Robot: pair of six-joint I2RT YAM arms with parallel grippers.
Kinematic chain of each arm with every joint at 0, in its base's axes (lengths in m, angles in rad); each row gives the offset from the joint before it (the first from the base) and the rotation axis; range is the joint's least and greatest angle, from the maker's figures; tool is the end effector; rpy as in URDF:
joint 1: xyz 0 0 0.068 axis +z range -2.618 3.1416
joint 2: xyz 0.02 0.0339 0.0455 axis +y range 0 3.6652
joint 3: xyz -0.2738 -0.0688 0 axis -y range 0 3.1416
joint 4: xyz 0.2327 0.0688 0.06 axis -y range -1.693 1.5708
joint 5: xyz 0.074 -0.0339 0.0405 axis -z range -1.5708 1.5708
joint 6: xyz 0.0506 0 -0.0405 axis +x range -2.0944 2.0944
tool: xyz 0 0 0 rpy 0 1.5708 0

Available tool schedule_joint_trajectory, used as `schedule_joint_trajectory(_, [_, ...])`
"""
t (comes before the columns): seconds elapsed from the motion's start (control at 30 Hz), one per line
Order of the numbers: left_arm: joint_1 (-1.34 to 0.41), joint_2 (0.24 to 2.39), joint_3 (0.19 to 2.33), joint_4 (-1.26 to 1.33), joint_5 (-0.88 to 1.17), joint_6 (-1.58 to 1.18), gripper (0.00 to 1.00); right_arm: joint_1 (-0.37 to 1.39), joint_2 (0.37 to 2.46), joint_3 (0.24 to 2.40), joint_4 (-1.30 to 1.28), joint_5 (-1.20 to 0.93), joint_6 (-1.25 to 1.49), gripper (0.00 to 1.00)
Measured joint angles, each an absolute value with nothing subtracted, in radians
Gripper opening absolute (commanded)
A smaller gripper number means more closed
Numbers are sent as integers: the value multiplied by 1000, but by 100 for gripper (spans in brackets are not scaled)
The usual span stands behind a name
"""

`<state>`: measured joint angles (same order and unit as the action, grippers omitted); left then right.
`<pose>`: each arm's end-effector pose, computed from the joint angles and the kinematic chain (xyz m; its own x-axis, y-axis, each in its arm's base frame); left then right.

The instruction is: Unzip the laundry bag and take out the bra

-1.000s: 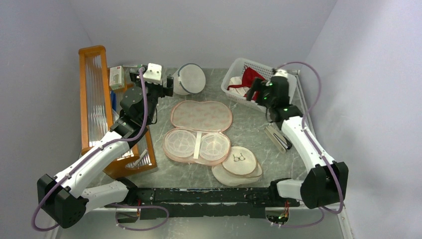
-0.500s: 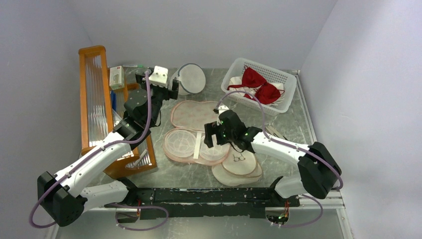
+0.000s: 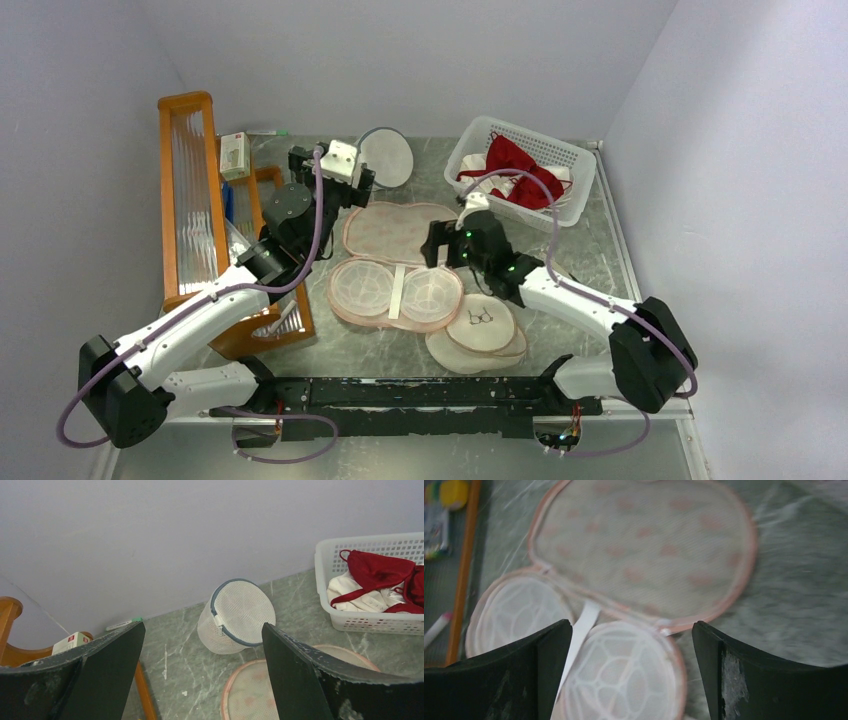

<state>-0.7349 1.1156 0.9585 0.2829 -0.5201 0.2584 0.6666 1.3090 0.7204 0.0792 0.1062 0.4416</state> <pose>0.2067 -0.1529 0.3971 0.1452 0.1677 -0.9751 0.1851 0.9635 0.1932 0.2269 0.1717 0.2381 -0.5782 0.0859 -0.8114 -0.3263 0.8871 0.3264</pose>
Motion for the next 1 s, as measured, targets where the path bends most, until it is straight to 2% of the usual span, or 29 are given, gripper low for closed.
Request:
schedule_joint_trajectory(0.2, [-726, 1119, 958, 287, -522, 277, 99, 487, 1360, 718, 147, 58, 469, 75])
schedule_joint_trajectory(0.33, [-685, 1121, 958, 287, -515, 268, 99, 451, 1454, 723, 183, 59, 459, 64])
schedule_joint_trajectory(0.5, [-648, 1124, 958, 287, -498, 238, 99, 457, 1578, 802, 144, 129, 371, 58])
schedule_joint_trajectory(0.8, [-628, 1127, 959, 286, -466, 208, 99, 617, 1824, 1183, 38, 191, 72, 58])
schedule_joint_trajectory(1.0, [-624, 1131, 959, 284, -464, 201, 99, 617, 2057, 1544, -126, 141, -97, 54])
